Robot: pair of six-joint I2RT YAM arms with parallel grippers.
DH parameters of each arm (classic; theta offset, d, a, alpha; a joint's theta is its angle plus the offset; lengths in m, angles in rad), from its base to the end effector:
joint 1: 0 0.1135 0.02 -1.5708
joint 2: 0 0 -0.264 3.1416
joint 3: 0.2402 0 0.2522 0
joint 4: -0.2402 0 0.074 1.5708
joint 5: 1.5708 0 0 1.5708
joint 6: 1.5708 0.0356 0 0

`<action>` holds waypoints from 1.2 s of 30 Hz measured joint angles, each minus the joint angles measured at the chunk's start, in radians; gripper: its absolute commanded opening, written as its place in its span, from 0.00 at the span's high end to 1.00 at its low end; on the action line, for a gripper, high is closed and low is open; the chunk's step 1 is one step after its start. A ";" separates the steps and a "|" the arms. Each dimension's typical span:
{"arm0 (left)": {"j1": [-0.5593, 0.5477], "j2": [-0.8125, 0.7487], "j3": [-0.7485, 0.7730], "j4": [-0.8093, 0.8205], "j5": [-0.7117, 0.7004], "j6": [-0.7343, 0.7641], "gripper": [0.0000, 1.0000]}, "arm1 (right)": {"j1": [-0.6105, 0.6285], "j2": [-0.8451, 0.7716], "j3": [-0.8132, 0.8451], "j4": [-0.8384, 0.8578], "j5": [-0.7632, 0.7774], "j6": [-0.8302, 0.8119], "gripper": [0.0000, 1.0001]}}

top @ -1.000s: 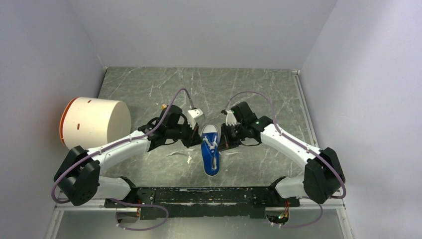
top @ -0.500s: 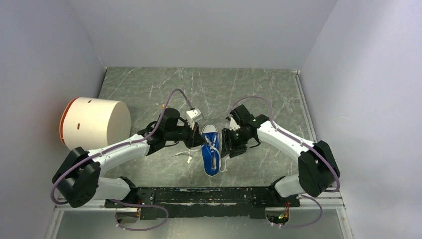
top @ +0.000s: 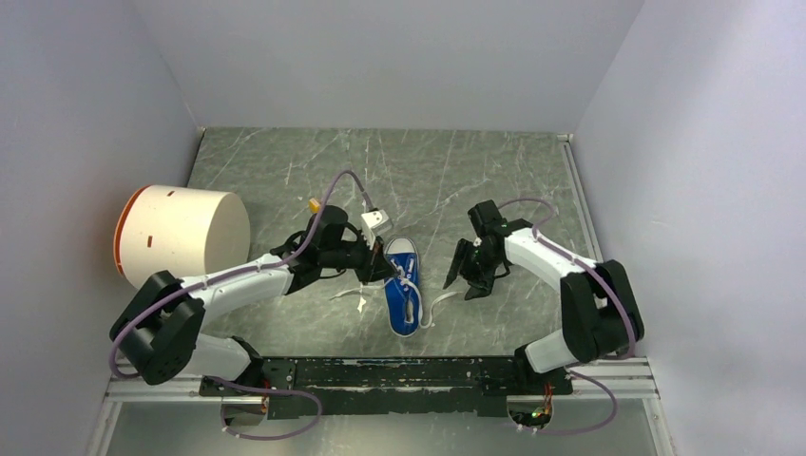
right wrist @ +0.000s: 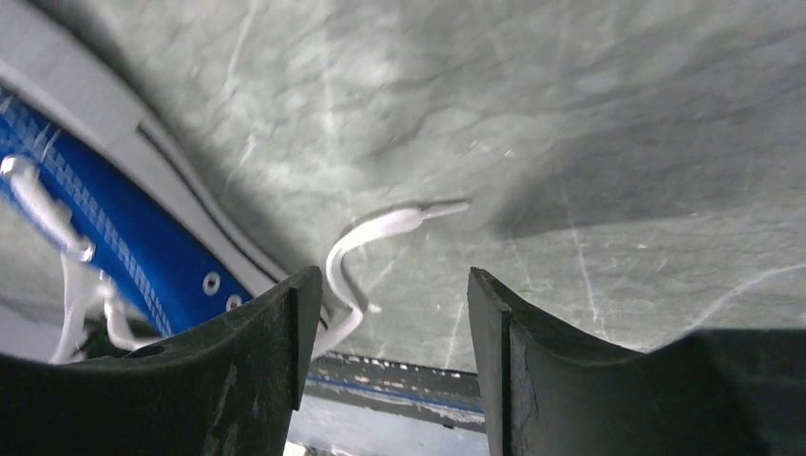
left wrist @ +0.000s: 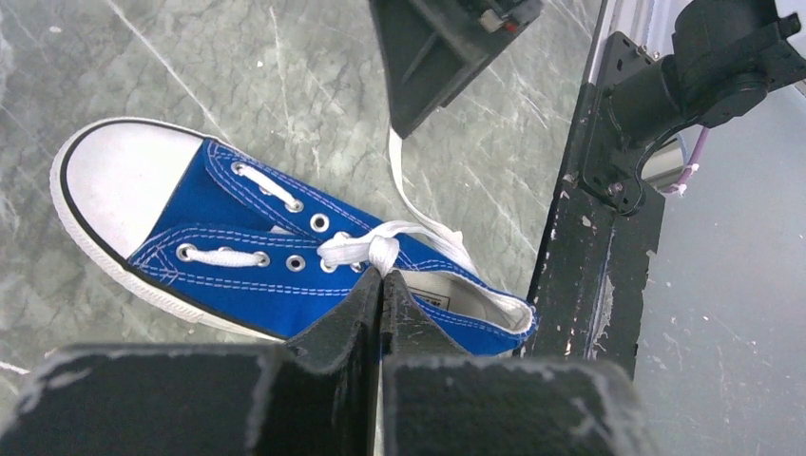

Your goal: Tie the shoes

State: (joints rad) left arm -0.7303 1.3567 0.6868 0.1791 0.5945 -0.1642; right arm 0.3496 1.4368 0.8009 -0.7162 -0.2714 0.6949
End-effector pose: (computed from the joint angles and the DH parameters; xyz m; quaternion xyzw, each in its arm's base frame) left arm 0.1986 -0.2046 0.2176 0.3736 0.7454 -0.4391 0.3346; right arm 0.2231 0.0915 0.1722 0.1547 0.9728 0.1705 0.0266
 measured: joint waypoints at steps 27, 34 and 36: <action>-0.002 0.030 0.020 0.077 0.028 0.063 0.95 | 0.172 0.138 0.046 -0.043 0.323 0.586 1.00; -0.004 0.027 0.016 0.085 0.028 0.114 0.95 | 0.161 0.105 0.033 0.047 0.330 0.490 1.00; -0.004 0.027 0.010 0.093 0.028 0.134 0.95 | 0.139 0.054 0.011 0.150 0.302 0.402 1.00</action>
State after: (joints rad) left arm -0.7345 1.3838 0.6964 0.2726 0.6228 -0.0307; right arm 0.4885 1.4906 0.8120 -0.5659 0.0303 1.0969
